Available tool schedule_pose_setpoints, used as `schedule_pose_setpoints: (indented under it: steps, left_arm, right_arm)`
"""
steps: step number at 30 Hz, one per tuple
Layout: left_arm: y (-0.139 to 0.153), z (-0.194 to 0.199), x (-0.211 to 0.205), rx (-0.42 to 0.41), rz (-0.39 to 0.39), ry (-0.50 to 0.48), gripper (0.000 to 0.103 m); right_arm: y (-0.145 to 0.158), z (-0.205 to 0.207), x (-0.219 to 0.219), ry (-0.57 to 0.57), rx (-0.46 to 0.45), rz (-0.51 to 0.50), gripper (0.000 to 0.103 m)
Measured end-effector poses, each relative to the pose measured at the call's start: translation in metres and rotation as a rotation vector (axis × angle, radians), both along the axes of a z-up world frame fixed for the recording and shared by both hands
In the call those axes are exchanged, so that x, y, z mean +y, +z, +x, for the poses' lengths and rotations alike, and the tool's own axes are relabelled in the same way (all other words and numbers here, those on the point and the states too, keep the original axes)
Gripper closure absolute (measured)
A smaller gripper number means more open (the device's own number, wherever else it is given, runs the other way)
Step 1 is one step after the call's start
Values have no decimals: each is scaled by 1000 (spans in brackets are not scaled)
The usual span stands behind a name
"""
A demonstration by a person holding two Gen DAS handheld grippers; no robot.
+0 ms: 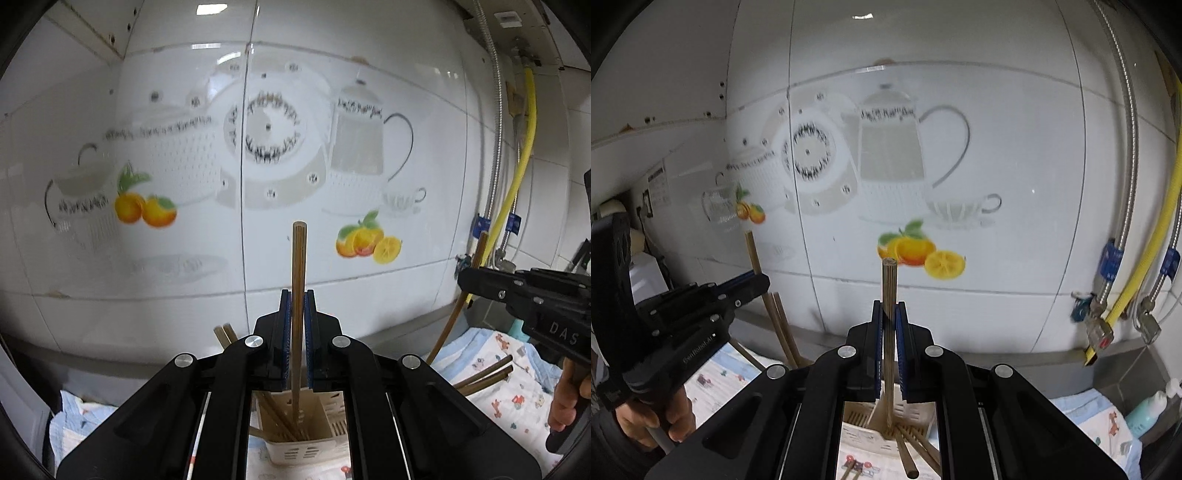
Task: Organize utensils
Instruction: 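Lower both chopsticks into the cream holder and open both tools, then close the left tool on a chopstick while the right tool grasps the last one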
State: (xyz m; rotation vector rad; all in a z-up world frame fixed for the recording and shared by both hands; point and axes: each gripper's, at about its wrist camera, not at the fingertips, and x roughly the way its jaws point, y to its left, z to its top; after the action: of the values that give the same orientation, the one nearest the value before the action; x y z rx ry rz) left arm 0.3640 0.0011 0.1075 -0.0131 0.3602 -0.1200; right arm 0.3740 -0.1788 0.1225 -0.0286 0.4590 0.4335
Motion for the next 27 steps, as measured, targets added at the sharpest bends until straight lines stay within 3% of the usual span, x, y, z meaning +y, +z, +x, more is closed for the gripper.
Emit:
schedule_pose_setpoints:
  steps: [8, 15, 17, 21, 24, 27]
  left_arm:
    - [-5, -3, 1, 4, 1, -1, 96]
    - [6, -23, 5, -7, -10, 0, 92]
    - [8, -37, 10, -11, -18, 11, 80]
    - [5, -68, 22, -4, -33, 29, 75]
    - [-3, -98, 37, 18, -68, 46, 58]
    - [-12, -128, 46, 16, -54, 68, 52]
  right_arm:
    - [-16, 0, -4, -9, 39, -23, 95]
    - [-2, -21, -17, -24, 7, -20, 82]
    - [0, -37, -21, -28, -6, -29, 79]
    - [-8, -72, -27, -11, 19, -22, 78]
    - [-28, -98, -27, 3, 69, -27, 71]
    - [-61, -126, -23, 14, 140, -26, 67]
